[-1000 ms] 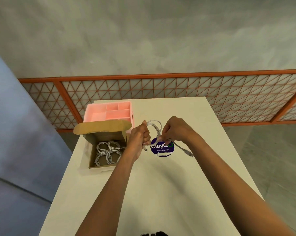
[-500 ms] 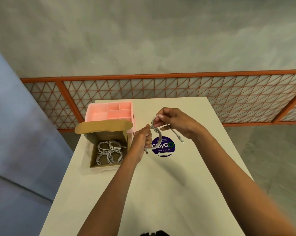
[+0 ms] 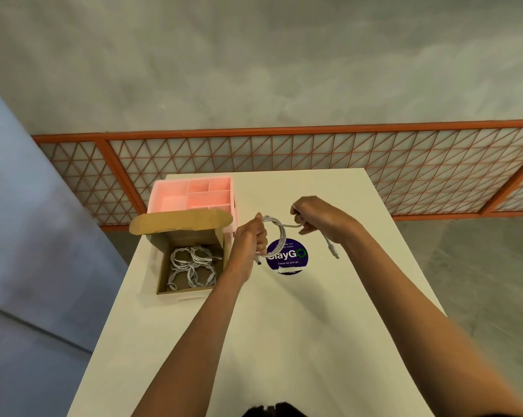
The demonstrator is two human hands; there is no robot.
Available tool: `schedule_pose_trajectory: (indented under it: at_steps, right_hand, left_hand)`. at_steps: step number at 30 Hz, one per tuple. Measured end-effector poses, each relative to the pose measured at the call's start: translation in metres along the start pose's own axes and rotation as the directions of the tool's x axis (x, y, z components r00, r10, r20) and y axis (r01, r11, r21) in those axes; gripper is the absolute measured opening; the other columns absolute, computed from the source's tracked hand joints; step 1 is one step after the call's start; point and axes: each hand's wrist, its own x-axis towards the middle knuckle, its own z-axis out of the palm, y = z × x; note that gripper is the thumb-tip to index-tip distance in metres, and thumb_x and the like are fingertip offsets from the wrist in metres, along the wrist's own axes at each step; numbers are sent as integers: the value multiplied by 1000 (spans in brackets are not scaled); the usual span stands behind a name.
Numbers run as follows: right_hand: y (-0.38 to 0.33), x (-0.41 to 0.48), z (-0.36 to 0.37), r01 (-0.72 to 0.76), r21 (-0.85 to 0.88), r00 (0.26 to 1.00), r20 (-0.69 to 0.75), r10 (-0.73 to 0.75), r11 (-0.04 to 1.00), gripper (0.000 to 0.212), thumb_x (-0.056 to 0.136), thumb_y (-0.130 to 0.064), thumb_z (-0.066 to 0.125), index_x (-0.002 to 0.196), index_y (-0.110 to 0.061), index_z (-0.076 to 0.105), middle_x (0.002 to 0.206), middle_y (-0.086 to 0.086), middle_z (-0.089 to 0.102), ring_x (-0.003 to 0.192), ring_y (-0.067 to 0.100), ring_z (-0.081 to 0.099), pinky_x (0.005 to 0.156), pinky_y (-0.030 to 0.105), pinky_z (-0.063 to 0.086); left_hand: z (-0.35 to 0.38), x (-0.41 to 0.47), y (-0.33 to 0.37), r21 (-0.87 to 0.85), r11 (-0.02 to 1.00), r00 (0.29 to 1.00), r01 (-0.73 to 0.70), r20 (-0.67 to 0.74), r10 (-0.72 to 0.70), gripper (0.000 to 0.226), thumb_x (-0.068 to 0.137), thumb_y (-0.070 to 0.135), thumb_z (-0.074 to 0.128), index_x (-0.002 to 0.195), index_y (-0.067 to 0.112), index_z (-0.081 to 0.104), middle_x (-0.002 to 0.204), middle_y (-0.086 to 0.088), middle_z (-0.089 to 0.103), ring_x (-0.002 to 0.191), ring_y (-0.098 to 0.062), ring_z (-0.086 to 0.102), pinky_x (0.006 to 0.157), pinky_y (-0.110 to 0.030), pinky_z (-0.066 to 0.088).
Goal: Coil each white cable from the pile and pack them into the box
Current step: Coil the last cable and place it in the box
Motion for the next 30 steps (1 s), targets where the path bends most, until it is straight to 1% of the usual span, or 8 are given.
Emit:
schedule_pose_trajectory:
  at_steps: [3, 4, 7, 10, 14, 20, 26, 30]
  right_hand:
    - [10, -1, 8, -1, -120, 1000, -7, 1, 993, 59, 89, -59, 49, 64, -5, 52, 62, 11, 50, 54, 17, 58, 69, 34, 52]
    - [12, -2, 12, 21, -185, 1000, -20, -25, 982, 59, 83, -61, 56, 61, -7, 48, 57, 10, 48, 49, 17, 60, 63, 32, 49]
    - [18, -1, 21, 74, -326, 991, -81, -106, 943, 34, 80, -34, 74, 81, -5, 58, 79, 11, 62, 60, 24, 66, 53, 24, 45]
    - [17, 0, 29, 87, -319, 965, -209, -160, 944, 20, 79, -18, 76, 83, -3, 65, 73, 4, 58, 57, 21, 59, 49, 22, 43]
    - [19, 3, 39, 101, -500, 885, -350, -307, 860, 18, 78, -23, 76, 79, -7, 67, 87, 3, 59, 76, 22, 56, 64, 30, 40]
    - [28, 11, 48, 204, -554, 853, -305, -424, 807, 20, 82, -26, 71, 92, -9, 67, 84, -5, 58, 80, 24, 61, 64, 31, 42]
    - [28, 8, 39, 364, -406, 858, -203, -471, 838, 15, 81, -21, 73, 85, -6, 74, 82, -4, 54, 75, 16, 52, 69, 33, 43]
    - [25, 2, 25, 394, -126, 892, -186, -411, 911, 10, 79, -16, 75, 84, -7, 75, 84, 1, 59, 72, 10, 51, 63, 12, 38]
  left_hand:
    - [0, 1, -1, -25, 1000, 1000, 11, 3, -11, 48, 101, 26, 43, 56, 20, 27, 43, 11, 21, 39, -4, 14, 39, -18, 12]
    - [0, 1, 0, -29, 1000, 1000, 11, 5, -11, 48, 101, 26, 43, 56, 20, 28, 43, 11, 21, 39, -4, 14, 40, -18, 12]
    - [-1, 1, 1, -39, 999, 1000, 13, -4, -13, 50, 100, 28, 45, 53, 20, 28, 41, 11, 21, 38, -4, 15, 39, -18, 15]
    - [-3, 0, 1, 29, 999, 999, -25, -23, 26, 55, 99, 32, 48, 46, 25, 34, 43, 11, 22, 40, -5, 17, 40, -19, 19]
    - [-2, -1, 2, 76, 994, 997, -74, -10, 75, 49, 101, 28, 44, 52, 25, 40, 45, 11, 23, 40, -5, 18, 42, -21, 18]
    - [-4, -5, -1, 171, 984, 998, -55, 44, 48, 42, 103, 30, 38, 62, 22, 43, 46, 10, 22, 43, -8, 18, 43, -22, 17]
    - [-6, -7, -8, 271, 958, 995, -96, 49, 86, 44, 103, 31, 36, 61, 18, 38, 45, 11, 23, 41, -6, 20, 43, -21, 19]
    - [-9, -8, -7, 273, 955, 993, -118, 50, 109, 45, 102, 35, 36, 61, 20, 37, 46, 12, 25, 42, -5, 21, 44, -22, 20]
